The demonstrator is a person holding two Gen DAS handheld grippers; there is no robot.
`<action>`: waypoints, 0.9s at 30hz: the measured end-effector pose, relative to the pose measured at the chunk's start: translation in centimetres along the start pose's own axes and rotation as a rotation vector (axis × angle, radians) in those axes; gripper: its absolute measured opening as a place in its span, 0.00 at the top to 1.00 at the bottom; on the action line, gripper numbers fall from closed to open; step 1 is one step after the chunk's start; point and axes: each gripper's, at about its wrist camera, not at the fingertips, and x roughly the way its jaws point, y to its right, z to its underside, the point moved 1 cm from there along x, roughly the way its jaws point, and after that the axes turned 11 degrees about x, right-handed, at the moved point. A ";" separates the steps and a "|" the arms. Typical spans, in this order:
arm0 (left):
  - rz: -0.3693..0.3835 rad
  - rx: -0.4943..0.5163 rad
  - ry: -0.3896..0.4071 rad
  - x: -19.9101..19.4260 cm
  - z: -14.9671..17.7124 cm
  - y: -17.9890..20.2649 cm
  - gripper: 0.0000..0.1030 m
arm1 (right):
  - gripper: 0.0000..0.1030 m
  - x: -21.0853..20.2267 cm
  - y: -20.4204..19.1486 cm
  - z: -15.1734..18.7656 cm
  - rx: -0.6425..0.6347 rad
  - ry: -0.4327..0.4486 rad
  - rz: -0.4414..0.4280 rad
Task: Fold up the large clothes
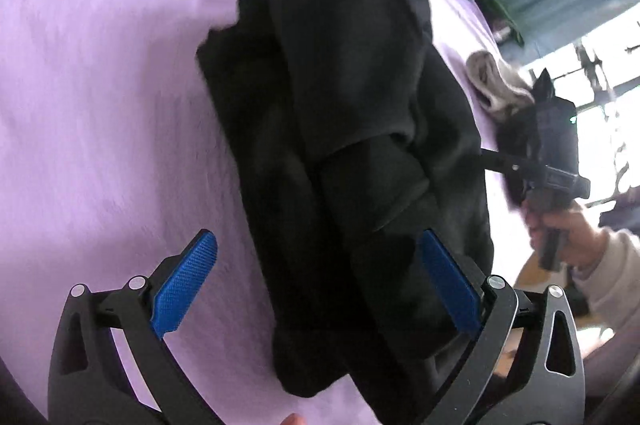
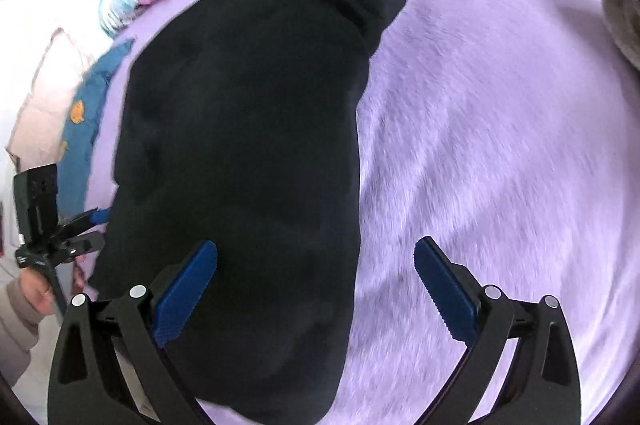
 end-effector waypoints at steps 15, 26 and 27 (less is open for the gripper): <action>0.204 -0.146 0.033 2.8 -0.3 -0.7 0.05 | 0.05 3.2 -2.6 0.5 -0.116 -0.013 -0.101; 0.233 -0.146 0.031 4.8 -1.3 0.2 0.05 | 0.05 5.0 -2.7 0.3 -0.097 -0.030 -0.143; 0.236 -0.146 0.031 4.4 -0.9 -0.1 0.05 | 0.05 5.2 -2.4 0.2 -0.076 -0.042 -0.163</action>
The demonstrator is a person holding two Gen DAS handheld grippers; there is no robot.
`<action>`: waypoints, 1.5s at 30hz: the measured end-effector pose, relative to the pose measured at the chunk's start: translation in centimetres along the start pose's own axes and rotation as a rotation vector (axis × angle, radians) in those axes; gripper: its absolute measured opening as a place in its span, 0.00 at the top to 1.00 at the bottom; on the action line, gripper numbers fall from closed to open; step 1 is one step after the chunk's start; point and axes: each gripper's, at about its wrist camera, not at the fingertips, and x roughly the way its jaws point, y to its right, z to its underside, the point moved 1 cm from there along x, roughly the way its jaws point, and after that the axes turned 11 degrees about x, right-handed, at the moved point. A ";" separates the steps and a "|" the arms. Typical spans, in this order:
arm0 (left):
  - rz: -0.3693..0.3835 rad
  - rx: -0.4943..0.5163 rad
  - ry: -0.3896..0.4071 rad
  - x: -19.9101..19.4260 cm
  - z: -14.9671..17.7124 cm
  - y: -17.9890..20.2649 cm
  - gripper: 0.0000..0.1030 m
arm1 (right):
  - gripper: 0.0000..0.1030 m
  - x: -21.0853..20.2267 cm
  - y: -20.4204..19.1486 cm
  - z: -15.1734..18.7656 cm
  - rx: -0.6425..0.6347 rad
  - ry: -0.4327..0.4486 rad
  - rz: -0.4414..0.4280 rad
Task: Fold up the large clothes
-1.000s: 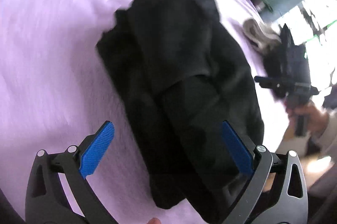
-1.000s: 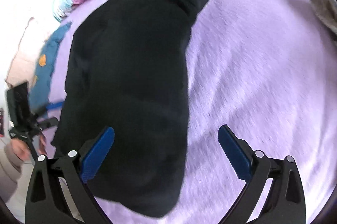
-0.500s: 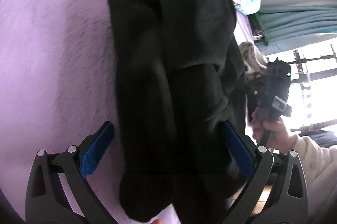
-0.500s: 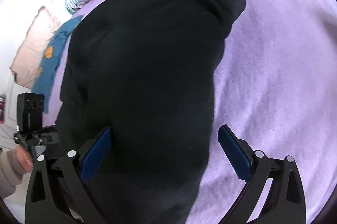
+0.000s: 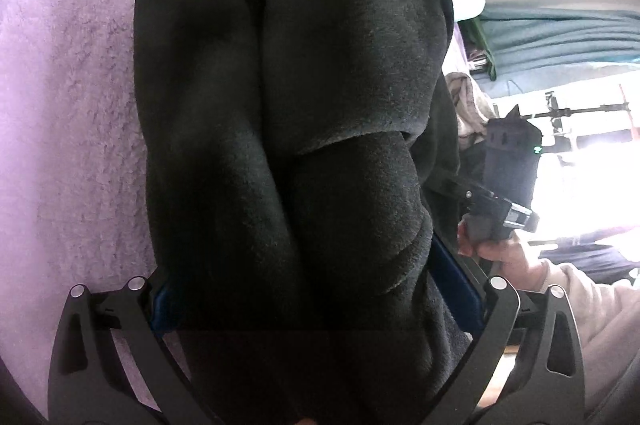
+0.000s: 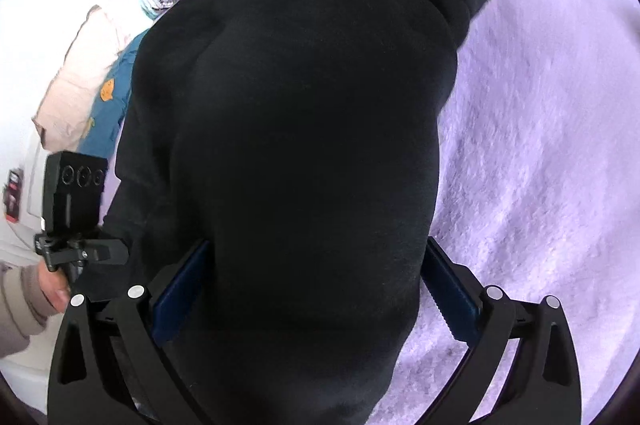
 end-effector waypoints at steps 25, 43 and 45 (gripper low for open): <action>0.026 -0.014 0.016 2.0 -0.3 0.1 0.05 | 0.04 2.7 -1.1 0.6 0.092 0.014 -0.105; 0.037 0.007 0.008 2.5 -0.3 0.6 0.05 | 0.04 5.1 -2.6 0.0 0.101 -0.042 -0.134; 0.033 0.007 0.008 2.5 -0.2 0.7 0.05 | 0.04 5.4 -2.9 -0.1 0.101 -0.046 -0.135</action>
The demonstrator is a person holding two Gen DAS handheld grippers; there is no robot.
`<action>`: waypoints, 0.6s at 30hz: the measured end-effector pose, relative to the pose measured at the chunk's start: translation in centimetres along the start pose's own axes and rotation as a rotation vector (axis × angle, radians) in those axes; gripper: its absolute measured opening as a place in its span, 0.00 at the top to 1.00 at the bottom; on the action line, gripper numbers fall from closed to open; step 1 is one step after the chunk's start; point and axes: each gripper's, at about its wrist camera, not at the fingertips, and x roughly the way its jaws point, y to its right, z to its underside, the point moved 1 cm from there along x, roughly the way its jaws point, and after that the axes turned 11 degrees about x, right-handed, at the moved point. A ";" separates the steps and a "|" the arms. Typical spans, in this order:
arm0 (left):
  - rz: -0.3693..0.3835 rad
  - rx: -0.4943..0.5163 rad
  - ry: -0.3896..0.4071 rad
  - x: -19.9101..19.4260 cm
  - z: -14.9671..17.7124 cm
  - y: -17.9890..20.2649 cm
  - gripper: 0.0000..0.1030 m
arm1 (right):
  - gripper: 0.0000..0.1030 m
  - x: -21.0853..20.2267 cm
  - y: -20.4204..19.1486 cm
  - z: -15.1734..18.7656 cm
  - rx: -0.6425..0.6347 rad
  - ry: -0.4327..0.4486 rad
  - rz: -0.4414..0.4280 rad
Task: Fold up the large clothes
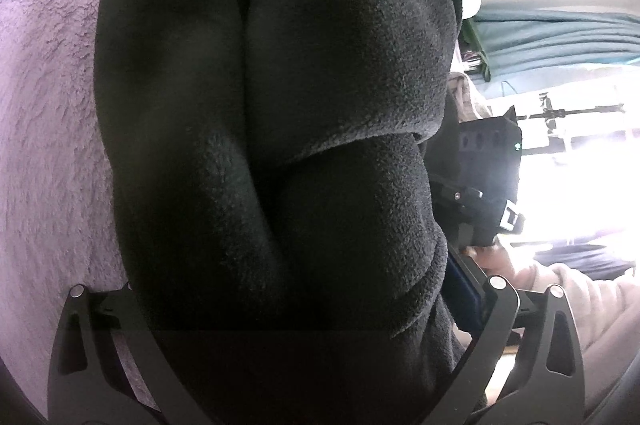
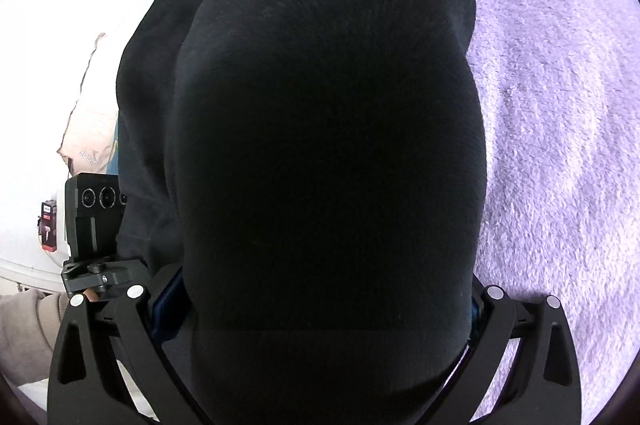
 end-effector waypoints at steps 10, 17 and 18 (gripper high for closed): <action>0.007 -0.015 0.010 0.1 0.4 0.3 0.06 | 0.05 0.6 -0.7 0.2 0.002 -0.003 -0.001; -0.021 -0.012 0.000 -0.4 0.8 0.4 0.16 | 0.17 0.2 -1.8 0.8 -0.011 0.016 -0.007; -0.025 -0.014 0.002 -0.5 0.8 0.4 0.17 | 0.18 0.1 -1.9 0.8 -0.014 0.018 -0.007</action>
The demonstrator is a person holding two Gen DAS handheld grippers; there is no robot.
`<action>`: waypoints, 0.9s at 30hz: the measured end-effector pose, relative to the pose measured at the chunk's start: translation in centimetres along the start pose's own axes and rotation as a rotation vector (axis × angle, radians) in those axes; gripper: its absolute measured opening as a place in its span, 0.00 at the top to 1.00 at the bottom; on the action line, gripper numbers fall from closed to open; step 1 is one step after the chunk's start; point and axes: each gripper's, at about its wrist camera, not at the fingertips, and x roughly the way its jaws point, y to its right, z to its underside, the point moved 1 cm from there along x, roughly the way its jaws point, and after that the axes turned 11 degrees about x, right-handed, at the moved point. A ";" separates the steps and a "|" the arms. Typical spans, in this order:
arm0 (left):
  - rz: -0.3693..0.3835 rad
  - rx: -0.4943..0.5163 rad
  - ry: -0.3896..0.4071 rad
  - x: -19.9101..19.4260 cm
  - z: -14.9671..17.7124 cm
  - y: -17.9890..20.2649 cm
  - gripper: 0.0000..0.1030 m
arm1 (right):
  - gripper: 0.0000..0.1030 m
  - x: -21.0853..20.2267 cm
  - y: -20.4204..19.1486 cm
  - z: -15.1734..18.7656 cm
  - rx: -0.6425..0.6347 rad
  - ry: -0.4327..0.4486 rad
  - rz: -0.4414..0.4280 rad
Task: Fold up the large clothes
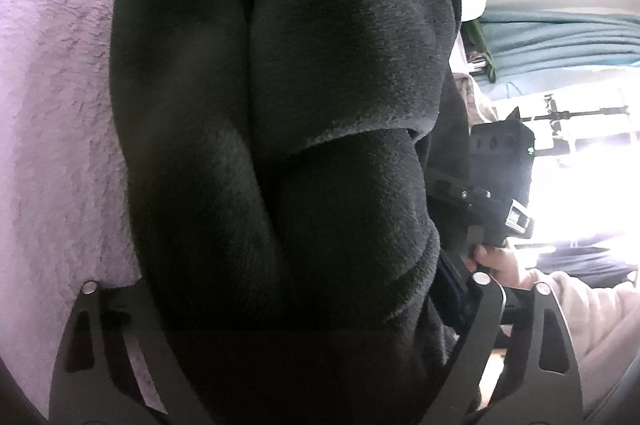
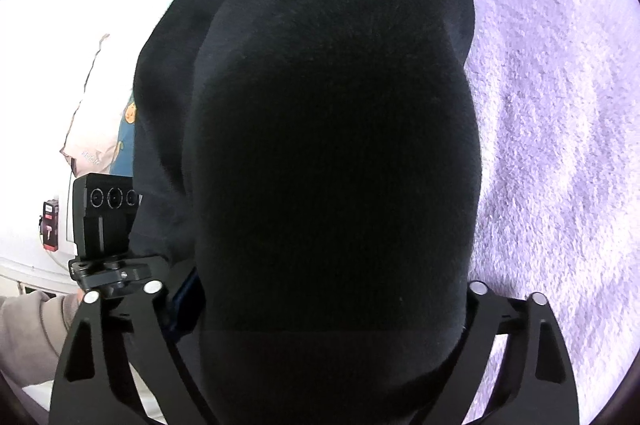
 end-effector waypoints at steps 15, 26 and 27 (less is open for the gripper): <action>0.000 -0.010 0.031 -1.6 1.1 0.8 0.37 | 0.47 -1.8 -2.0 0.9 -0.033 0.022 -0.067; 0.054 -0.002 0.102 -4.2 2.2 1.8 0.41 | 0.49 -4.3 -3.5 1.8 -0.045 0.058 -0.111; 0.056 0.002 0.107 -4.5 2.4 2.1 0.41 | 0.49 -4.6 -3.7 1.8 -0.046 0.059 -0.116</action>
